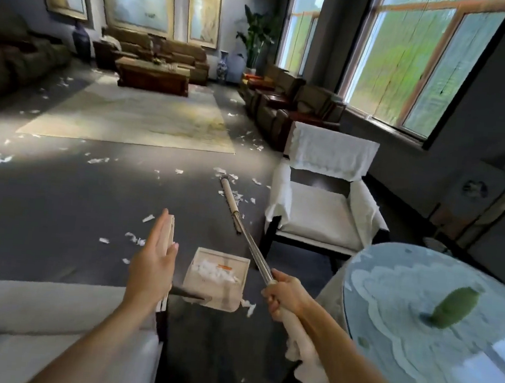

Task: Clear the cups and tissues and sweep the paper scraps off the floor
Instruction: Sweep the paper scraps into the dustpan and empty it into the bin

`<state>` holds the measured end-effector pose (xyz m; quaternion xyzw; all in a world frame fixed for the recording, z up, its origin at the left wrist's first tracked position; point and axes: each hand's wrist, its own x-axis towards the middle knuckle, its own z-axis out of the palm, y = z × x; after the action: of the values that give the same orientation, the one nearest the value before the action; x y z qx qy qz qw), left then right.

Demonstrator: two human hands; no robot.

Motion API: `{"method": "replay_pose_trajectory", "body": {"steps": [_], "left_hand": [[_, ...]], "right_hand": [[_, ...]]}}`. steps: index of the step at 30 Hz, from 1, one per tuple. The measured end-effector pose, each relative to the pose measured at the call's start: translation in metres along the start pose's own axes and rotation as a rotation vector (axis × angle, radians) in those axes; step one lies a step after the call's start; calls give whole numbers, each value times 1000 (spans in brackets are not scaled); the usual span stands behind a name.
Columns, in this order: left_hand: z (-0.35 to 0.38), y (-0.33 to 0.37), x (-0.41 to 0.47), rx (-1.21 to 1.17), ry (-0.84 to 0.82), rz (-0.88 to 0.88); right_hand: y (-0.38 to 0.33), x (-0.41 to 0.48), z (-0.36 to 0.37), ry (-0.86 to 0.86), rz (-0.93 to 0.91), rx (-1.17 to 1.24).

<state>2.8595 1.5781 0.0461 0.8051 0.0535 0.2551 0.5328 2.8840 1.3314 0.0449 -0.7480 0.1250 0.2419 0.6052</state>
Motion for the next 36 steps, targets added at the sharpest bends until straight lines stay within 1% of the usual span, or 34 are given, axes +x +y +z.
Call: {"method": "replay_pose_trajectory", "body": {"steps": [4, 8, 9, 11, 13, 18, 23, 25, 27, 30, 32, 36], "left_hand": [[63, -48, 121, 42, 44, 22], [112, -91, 260, -8, 50, 31], [121, -97, 297, 5, 53, 42], [137, -107, 369, 106, 47, 47], [152, -114, 435, 174, 49, 17], [204, -153, 593, 215, 45, 91], [266, -218, 765, 192, 25, 109], [291, -233, 837, 200, 39, 97], [312, -242, 907, 202, 44, 126], [336, -258, 994, 195, 42, 94], [358, -273, 1052, 184, 20, 108], [420, -307, 1180, 143, -67, 162]], "right_hand": [[-64, 138, -14, -19, -36, -48], [-147, 282, -17, -11, -51, -27], [-172, 314, -18, -14, -61, -13], [-215, 373, -20, -21, -57, 3], [-254, 421, -25, -25, -46, -2], [-339, 564, -46, 0, -50, 15], [-418, 740, -77, 94, -25, 64], [-456, 806, -87, 129, -23, 76], [-498, 870, -92, 150, -28, 120], [-556, 946, -96, 188, 7, 171], [-586, 1001, -103, 205, 19, 251], [-630, 1114, -119, 250, 47, 306]]}}
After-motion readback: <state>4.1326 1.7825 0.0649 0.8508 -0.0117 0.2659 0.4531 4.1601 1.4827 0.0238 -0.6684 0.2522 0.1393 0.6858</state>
